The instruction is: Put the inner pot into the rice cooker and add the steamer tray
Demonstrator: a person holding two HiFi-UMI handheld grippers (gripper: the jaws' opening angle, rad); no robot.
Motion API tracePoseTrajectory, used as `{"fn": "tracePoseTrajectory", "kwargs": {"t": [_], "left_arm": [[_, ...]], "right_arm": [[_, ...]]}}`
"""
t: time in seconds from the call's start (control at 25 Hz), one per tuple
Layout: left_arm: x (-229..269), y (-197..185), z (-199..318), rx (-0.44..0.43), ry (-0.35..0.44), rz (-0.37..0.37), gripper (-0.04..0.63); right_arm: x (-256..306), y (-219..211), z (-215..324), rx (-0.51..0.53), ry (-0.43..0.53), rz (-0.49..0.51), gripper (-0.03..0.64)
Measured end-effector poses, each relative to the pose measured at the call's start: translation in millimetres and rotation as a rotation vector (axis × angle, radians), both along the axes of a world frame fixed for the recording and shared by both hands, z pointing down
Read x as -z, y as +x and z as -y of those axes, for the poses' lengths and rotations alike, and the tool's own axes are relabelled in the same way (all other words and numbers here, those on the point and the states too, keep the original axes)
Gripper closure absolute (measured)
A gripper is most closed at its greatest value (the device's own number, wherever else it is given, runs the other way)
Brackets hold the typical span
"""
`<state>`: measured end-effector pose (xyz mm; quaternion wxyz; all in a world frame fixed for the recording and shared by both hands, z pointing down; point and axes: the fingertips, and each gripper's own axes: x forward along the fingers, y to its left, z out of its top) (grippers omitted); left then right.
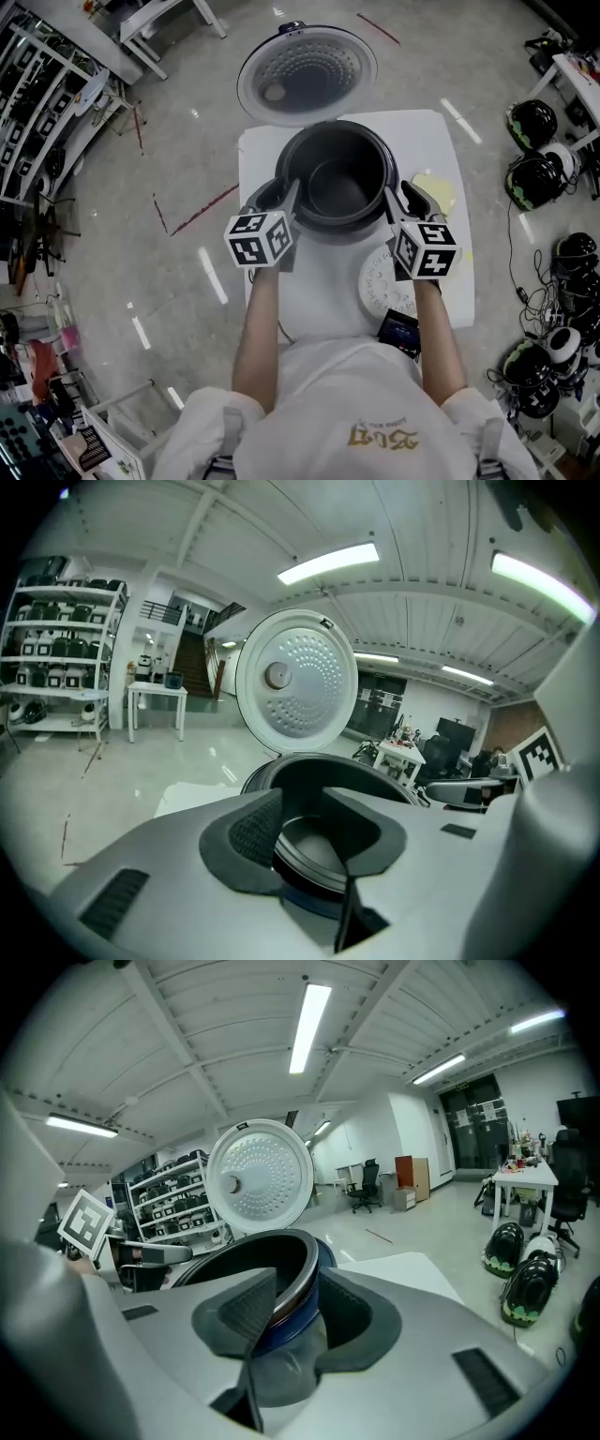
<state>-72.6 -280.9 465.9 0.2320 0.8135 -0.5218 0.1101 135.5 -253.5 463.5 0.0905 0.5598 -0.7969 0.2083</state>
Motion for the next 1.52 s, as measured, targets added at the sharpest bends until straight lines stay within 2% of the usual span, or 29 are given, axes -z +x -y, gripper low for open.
{"fn": "tracePoseTrajectory", "kwargs": {"t": [0.56, 0.88, 1.12, 1.28, 1.52], "left_arm": [[13.6, 8.4, -63.6, -0.164, 0.035, -0.074, 0.453], [11.5, 21.4, -98.1, -0.278, 0.032, -0.082, 0.457], [-6.9, 56.9, -119.2, -0.372, 0.0, -0.104, 0.472], [-16.8, 74.3, -132.1, -0.425, -0.026, -0.093, 0.474], [-34.2, 94.5, -143.6, -0.462, -0.068, -0.074, 0.488]], "right_arm": [[6.9, -15.1, -87.4, -0.128, 0.006, -0.014, 0.471], [-5.1, -20.7, -132.9, -0.216, -0.029, -0.001, 0.471], [-20.6, 2.2, -159.1, -0.285, -0.052, 0.001, 0.463], [-27.3, 16.5, -172.6, -0.323, -0.074, 0.007, 0.459], [-45.9, 43.8, -190.6, -0.37, -0.118, 0.011, 0.454]]}}
